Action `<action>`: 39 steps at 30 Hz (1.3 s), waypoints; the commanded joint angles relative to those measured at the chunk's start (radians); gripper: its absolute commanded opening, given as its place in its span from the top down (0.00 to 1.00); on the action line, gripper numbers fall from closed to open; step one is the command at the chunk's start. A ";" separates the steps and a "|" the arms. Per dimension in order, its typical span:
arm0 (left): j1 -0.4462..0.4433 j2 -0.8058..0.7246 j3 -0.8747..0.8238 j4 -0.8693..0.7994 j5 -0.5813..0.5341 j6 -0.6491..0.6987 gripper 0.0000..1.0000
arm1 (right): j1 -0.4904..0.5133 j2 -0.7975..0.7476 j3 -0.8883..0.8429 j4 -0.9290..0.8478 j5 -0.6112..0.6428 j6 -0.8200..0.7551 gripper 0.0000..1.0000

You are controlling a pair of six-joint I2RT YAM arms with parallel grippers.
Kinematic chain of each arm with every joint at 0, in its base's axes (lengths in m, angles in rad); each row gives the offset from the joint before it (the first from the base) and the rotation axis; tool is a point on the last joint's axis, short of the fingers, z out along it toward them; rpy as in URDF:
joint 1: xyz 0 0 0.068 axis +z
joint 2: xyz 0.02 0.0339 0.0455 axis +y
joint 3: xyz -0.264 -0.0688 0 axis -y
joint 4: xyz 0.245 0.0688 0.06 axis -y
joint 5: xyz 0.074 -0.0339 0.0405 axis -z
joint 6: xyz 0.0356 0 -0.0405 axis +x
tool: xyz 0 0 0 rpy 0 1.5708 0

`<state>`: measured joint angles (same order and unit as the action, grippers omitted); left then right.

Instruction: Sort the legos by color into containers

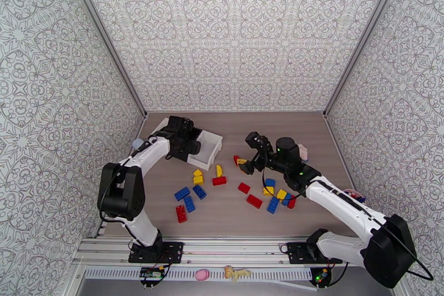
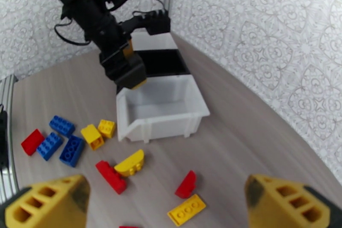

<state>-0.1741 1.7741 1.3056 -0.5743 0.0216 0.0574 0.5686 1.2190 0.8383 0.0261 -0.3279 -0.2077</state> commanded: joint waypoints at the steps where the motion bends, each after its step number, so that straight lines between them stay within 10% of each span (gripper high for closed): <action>1: -0.009 0.044 0.058 -0.062 -0.002 0.007 0.18 | 0.005 -0.004 0.038 -0.028 0.040 -0.026 0.00; 16: -0.032 0.109 0.126 -0.096 -0.021 -0.010 0.79 | 0.006 -0.013 0.071 -0.072 0.063 -0.071 0.01; 39: -0.209 0.400 0.511 -0.083 -0.144 -0.521 0.82 | 0.005 -0.057 0.003 -0.018 0.188 -0.033 0.00</action>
<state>-0.3386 2.1178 1.7462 -0.6361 -0.0933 -0.3649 0.5686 1.1919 0.8627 -0.0074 -0.1905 -0.2481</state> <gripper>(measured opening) 0.184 0.995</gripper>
